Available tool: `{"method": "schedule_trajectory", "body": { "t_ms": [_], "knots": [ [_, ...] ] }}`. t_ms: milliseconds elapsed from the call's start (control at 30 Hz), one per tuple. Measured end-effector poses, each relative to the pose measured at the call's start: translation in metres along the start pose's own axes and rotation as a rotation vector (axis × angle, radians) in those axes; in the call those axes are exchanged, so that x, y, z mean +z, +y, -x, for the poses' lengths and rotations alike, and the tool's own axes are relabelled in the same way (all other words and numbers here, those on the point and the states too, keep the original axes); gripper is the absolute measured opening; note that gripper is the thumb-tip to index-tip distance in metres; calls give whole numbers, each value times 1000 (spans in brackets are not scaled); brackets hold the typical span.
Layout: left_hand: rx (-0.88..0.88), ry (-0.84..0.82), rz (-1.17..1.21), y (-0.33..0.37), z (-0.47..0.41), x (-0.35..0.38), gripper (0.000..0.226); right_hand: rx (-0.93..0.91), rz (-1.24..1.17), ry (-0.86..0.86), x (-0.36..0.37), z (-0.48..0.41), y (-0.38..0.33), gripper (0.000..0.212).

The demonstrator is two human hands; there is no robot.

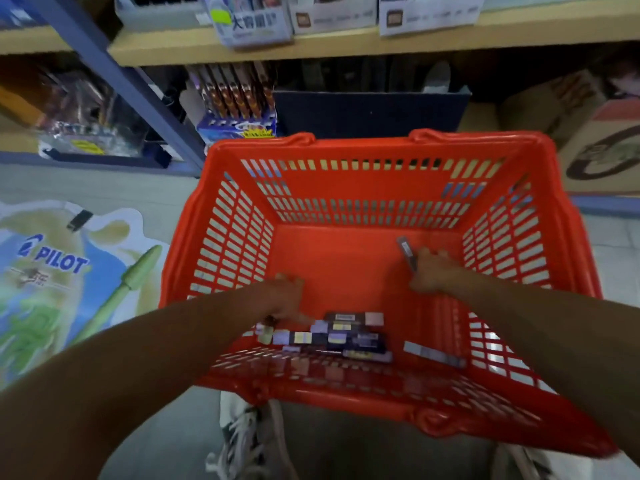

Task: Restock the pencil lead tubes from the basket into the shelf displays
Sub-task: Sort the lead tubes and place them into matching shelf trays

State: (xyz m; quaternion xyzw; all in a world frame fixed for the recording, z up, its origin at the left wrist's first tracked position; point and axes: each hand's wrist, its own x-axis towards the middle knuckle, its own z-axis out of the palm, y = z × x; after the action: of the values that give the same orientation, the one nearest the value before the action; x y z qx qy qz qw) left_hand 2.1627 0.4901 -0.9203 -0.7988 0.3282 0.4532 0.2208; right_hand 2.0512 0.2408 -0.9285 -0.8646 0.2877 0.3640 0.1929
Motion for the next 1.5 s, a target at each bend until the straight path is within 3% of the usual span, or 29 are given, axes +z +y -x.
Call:
{"method": "schedule_trajectory", "body": {
  "t_ms": [100,167,267,400,500,567,633,700,767,933,1067,1300,1500],
  "knots": [
    [90,-70,245,23,3,1,97,-117,-127,-116,10,15,-18,49],
    [172,-87,279,40,4,7,96,-164,-271,-226,15,29,-31,32],
    [316,108,-42,60,3,13,99,-165,-390,-412,27,39,-47,28],
    [368,247,-276,63,1,8,92,-160,-575,-437,36,38,-54,30],
    [296,319,-383,57,0,7,81,-242,-507,-324,33,29,-54,47],
    [235,383,-414,52,2,3,71,-333,-217,-241,31,24,-55,70],
    [236,460,-410,46,3,0,67,-368,101,-179,36,22,-58,107],
    [294,455,-377,41,2,3,75,-405,272,-116,47,24,-60,132],
    [325,375,-348,40,1,11,89,-442,367,-26,59,24,-61,140],
    [262,350,-432,26,-1,20,117,-571,379,185,68,15,-65,106],
    [223,372,-372,16,-4,18,109,-641,416,226,63,12,-71,87],
    [145,423,-157,14,-7,13,81,-640,434,272,53,-7,-69,90],
    [117,398,-26,22,-11,16,79,-656,399,141,51,-13,-82,55]
  ]
}}
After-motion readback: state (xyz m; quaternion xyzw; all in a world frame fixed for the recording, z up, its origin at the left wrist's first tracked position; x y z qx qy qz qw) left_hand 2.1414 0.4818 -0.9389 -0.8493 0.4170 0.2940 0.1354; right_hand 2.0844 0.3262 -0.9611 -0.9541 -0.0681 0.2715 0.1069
